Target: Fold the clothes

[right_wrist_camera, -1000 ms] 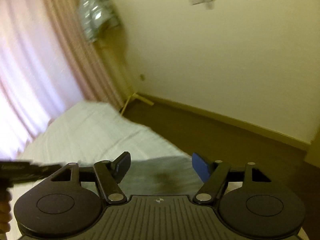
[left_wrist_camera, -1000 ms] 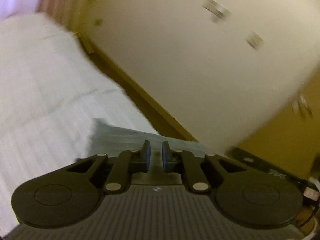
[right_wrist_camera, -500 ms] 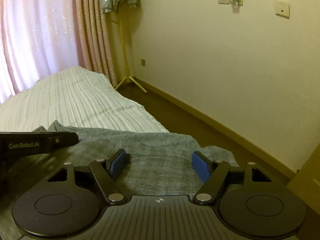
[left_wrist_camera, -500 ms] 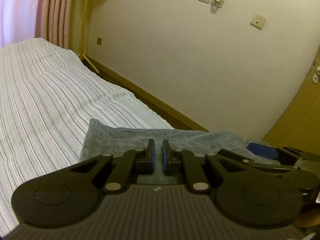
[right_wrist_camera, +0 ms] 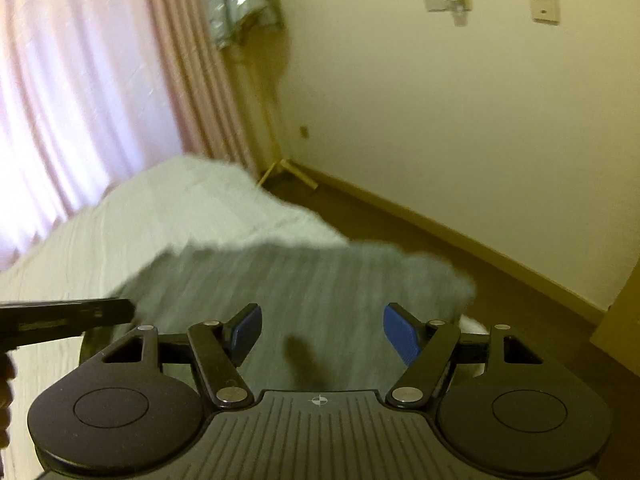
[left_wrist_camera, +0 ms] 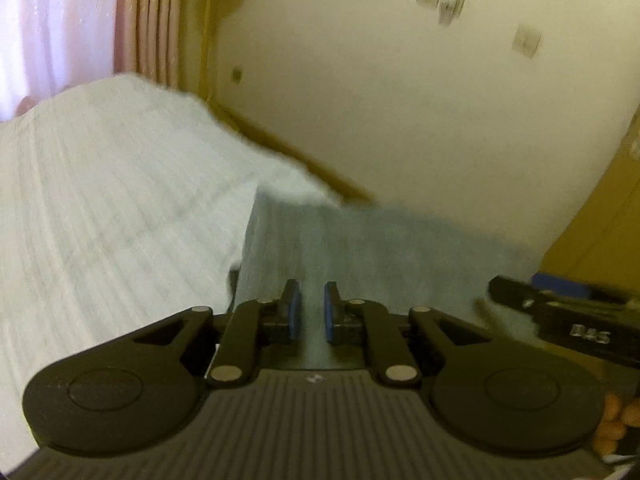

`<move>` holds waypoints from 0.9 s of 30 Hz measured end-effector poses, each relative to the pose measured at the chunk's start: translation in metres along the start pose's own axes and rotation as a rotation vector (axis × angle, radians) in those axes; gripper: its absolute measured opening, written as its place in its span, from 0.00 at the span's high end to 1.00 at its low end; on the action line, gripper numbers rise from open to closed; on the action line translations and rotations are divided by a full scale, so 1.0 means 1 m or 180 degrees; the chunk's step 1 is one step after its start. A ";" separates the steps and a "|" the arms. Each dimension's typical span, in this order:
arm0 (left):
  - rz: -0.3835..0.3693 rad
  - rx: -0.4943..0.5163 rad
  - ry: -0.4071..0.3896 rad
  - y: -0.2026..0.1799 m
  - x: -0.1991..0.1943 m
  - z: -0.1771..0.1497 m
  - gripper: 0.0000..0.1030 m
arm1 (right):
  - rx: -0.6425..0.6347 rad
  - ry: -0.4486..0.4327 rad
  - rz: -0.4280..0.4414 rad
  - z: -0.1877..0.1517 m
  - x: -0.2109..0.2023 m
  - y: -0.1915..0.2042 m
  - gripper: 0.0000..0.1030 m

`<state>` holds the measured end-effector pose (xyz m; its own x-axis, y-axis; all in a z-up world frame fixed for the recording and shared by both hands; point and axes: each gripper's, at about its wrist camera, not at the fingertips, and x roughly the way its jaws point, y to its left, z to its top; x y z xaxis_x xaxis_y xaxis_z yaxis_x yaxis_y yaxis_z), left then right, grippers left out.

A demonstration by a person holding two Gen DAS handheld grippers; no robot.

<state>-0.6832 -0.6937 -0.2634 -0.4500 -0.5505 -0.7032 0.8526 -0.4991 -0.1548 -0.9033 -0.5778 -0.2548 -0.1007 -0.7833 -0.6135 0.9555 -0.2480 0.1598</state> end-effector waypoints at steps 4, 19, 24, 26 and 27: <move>0.0133 0.0102 0.0091 -0.009 0.000 0.000 0.92 | -0.0092 0.0311 -0.0106 -0.025 0.008 0.008 0.31; 0.0383 0.0053 0.0541 -0.013 -0.093 -0.029 0.68 | 0.0386 0.0581 -0.0196 -0.044 -0.061 0.037 0.30; 0.0366 0.0113 0.0408 -0.020 -0.158 -0.046 0.64 | 0.0518 0.0470 -0.0234 -0.046 -0.125 0.060 0.30; 0.0308 0.0134 0.0330 -0.025 -0.184 -0.053 0.58 | 0.0557 0.0438 -0.0235 -0.049 -0.147 0.070 0.30; 0.0278 0.0144 0.0290 -0.027 -0.197 -0.056 0.54 | 0.0568 0.0422 -0.0239 -0.050 -0.159 0.075 0.30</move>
